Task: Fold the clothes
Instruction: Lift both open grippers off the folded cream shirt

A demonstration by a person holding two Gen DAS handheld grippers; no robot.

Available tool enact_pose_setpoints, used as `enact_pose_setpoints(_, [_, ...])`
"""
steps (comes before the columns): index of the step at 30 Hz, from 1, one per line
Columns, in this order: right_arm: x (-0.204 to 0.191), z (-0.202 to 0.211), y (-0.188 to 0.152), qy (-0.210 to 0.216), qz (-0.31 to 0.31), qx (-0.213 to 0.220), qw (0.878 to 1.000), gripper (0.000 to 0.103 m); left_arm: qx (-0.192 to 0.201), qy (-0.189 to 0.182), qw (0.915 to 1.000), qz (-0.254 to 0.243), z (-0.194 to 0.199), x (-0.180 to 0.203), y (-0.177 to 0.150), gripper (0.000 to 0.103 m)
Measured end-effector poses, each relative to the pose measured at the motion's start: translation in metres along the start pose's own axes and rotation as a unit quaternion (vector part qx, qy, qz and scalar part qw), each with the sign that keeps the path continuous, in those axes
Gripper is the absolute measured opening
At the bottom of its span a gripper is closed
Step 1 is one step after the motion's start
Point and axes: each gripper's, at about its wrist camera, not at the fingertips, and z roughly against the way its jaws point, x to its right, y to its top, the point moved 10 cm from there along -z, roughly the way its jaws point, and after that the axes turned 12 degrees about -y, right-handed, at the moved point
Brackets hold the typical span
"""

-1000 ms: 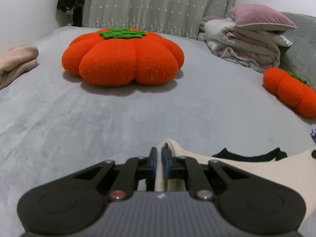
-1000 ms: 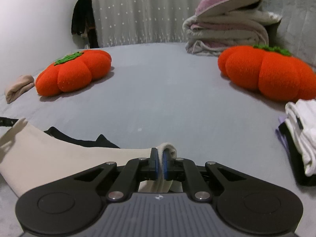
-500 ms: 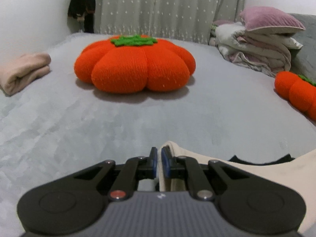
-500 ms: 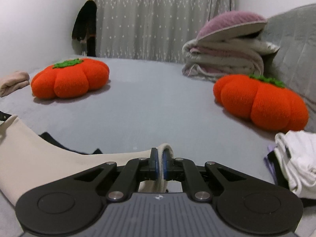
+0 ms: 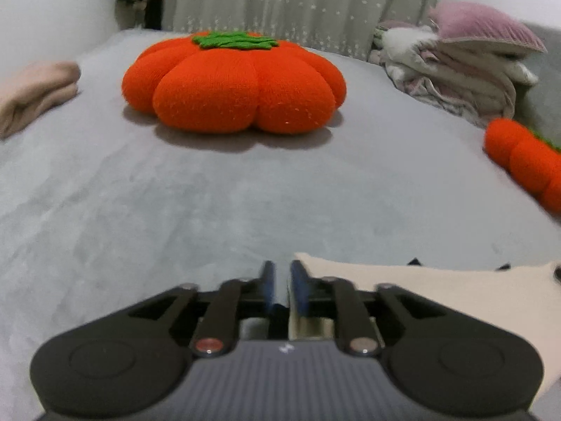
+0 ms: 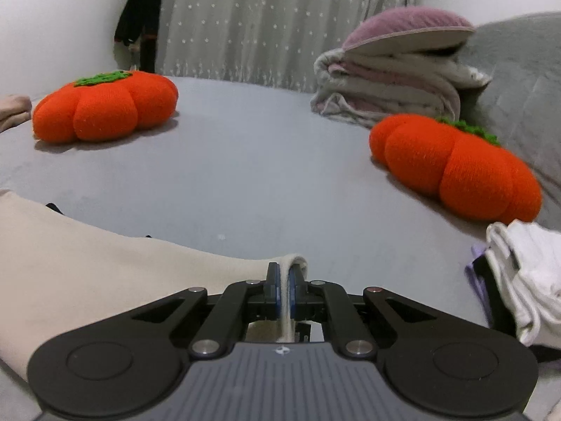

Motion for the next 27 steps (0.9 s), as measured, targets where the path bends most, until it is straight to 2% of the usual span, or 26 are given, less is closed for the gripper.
enact_pose_setpoints(5, [0.002, -0.009, -0.01, 0.019, -0.037, -0.045, 0.998, 0.008, -0.006, -0.007, 0.9998, 0.016, -0.005, -0.004, -0.004, 0.024])
enact_pose_setpoints(7, [0.001, -0.008, -0.01, 0.026, -0.043, -0.054, 0.997, 0.009, -0.012, 0.006, 0.9999, -0.003, -0.01, -0.002, -0.007, 0.023])
enact_pose_setpoints(11, [-0.001, -0.003, -0.011, 0.051, -0.054, -0.064, 0.995, 0.008, -0.026, 0.048, 0.9975, -0.045, -0.014, -0.001, -0.016, 0.012])
enact_pose_setpoints(14, [-0.003, -0.002, -0.01, 0.025, -0.025, -0.039, 0.999, 0.007, -0.031, 0.073, 0.995, -0.061, -0.014, -0.002, -0.021, 0.009])
enact_pose_setpoints(18, [-0.001, 0.007, 0.002, 0.015, -0.033, 0.005, 0.999, 0.007, -0.027, 0.094, 0.993, -0.066, -0.011, -0.001, -0.022, 0.004])
enact_pose_setpoints(21, [0.002, 0.009, 0.006, 0.002, -0.033, 0.021, 0.999, 0.007, -0.02, 0.115, 0.9912, -0.064, -0.007, -0.004, -0.022, 0.004])
enact_pose_setpoints(27, [0.003, 0.02, 0.023, -0.012, -0.043, 0.076, 0.996, 0.007, -0.018, 0.12, 0.9906, -0.063, -0.004, -0.003, -0.023, 0.004])
